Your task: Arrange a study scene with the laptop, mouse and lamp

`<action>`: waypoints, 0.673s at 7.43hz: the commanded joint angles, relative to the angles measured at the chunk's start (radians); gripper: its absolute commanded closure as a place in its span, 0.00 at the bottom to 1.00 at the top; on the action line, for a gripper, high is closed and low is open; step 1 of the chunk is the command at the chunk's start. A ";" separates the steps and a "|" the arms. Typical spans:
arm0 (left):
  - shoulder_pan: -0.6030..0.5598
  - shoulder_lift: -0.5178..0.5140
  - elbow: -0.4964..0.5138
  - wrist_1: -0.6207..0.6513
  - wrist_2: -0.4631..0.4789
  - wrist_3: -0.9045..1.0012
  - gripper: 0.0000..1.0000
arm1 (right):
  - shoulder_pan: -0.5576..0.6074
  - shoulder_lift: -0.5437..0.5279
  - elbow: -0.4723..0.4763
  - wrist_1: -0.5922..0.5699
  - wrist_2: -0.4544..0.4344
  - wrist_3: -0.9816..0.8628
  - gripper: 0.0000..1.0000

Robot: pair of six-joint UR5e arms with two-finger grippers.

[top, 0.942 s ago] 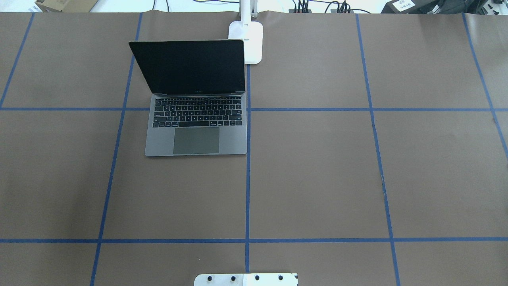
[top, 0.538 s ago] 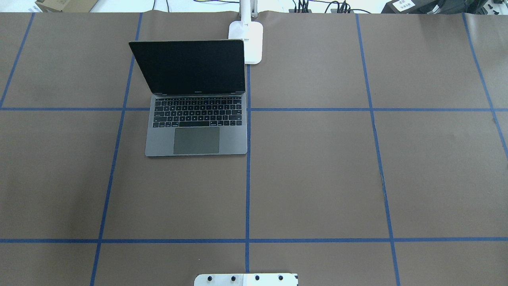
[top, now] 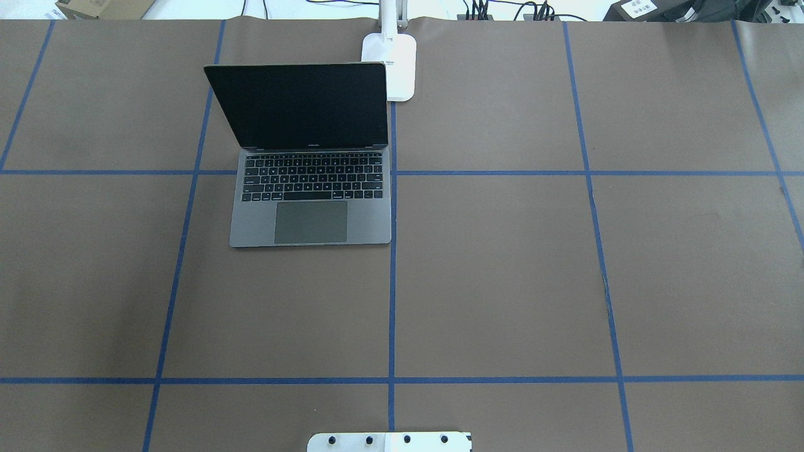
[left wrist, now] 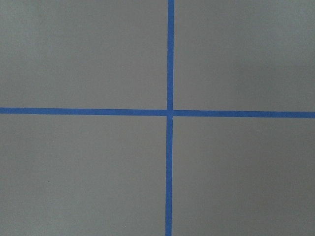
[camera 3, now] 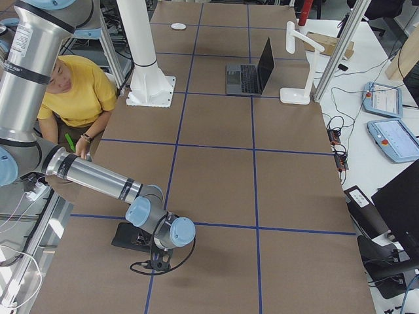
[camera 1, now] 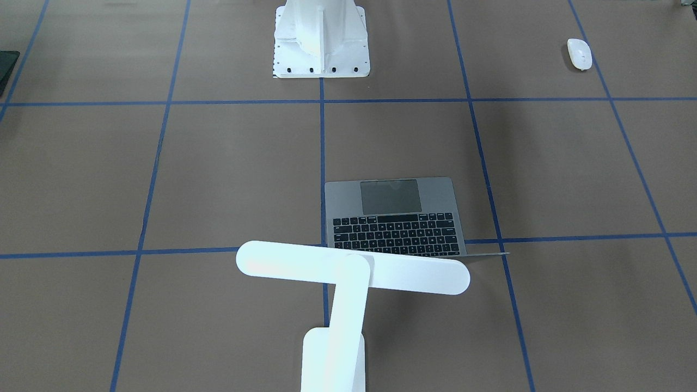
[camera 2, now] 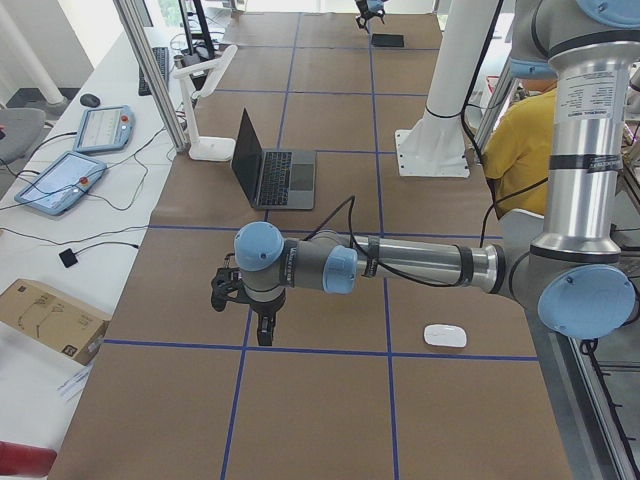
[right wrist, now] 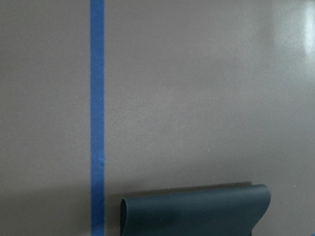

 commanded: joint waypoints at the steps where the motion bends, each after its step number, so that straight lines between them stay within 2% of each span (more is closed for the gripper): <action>1: 0.000 0.018 0.000 -0.002 -0.002 0.001 0.00 | -0.025 0.038 -0.045 0.003 0.003 -0.011 0.04; 2: 0.000 0.018 0.000 -0.002 -0.002 0.001 0.00 | -0.031 0.039 -0.043 0.005 0.002 -0.013 0.07; 3: 0.000 0.018 0.000 -0.002 -0.002 0.001 0.00 | -0.036 0.039 -0.043 0.005 0.002 -0.022 0.16; 5: 0.000 0.020 -0.002 -0.002 -0.002 0.001 0.00 | -0.041 0.031 -0.045 0.005 -0.003 -0.043 0.21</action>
